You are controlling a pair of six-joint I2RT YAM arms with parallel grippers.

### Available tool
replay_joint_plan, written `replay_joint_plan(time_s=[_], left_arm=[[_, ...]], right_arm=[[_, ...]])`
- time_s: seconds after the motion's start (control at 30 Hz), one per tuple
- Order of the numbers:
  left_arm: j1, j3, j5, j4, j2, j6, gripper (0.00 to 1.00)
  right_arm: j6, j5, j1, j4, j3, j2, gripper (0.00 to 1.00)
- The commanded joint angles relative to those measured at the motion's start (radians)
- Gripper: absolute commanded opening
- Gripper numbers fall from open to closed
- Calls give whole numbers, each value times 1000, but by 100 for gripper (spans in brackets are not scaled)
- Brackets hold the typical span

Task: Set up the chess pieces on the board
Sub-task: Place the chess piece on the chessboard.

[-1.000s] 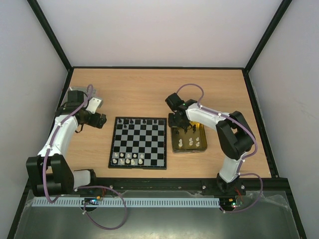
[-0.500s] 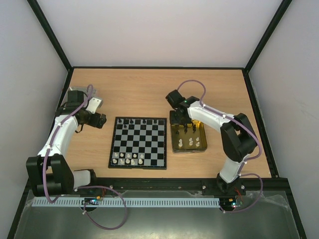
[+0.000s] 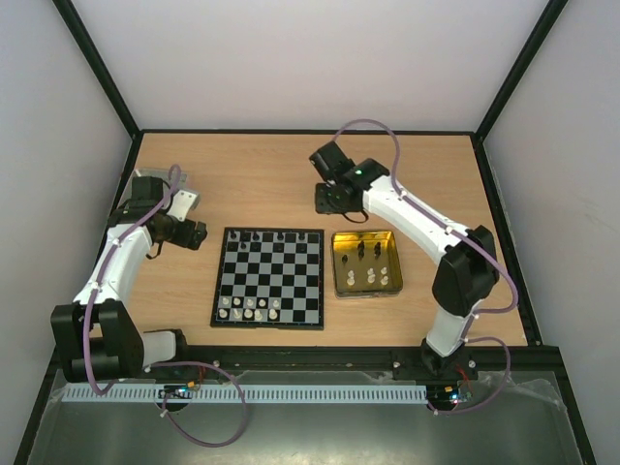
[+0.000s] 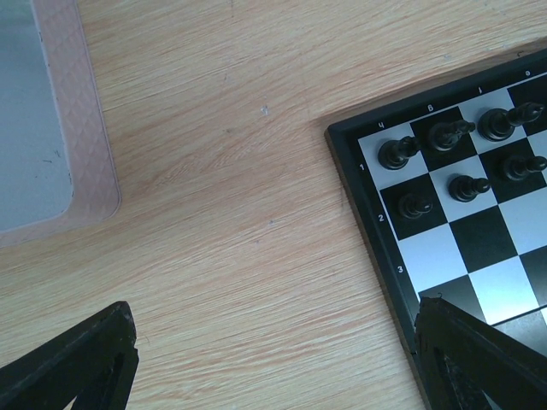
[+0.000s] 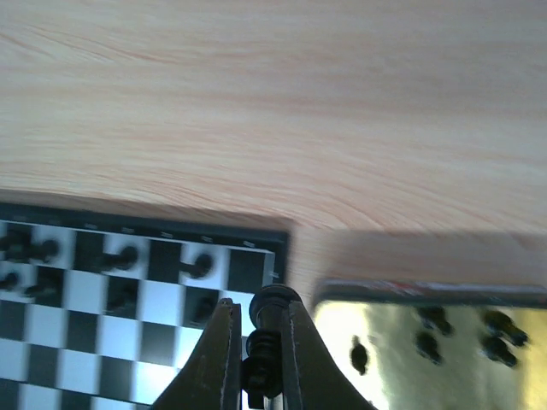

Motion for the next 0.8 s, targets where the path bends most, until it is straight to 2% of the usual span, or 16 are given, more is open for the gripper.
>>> replay_joint_plan(time_s=[0.0,0.37,0.77], left_arm=[[4,-9,6,8,1,-15,89],[4,-11,-1,4,-7,-17,89],[3,-13,9,15,3,-25,89]], right_arm=[[33,-12,81,-70,160,106,2],[49,-19,199,-132,475,353,2],[55,-35,235,-142,566,458,2]])
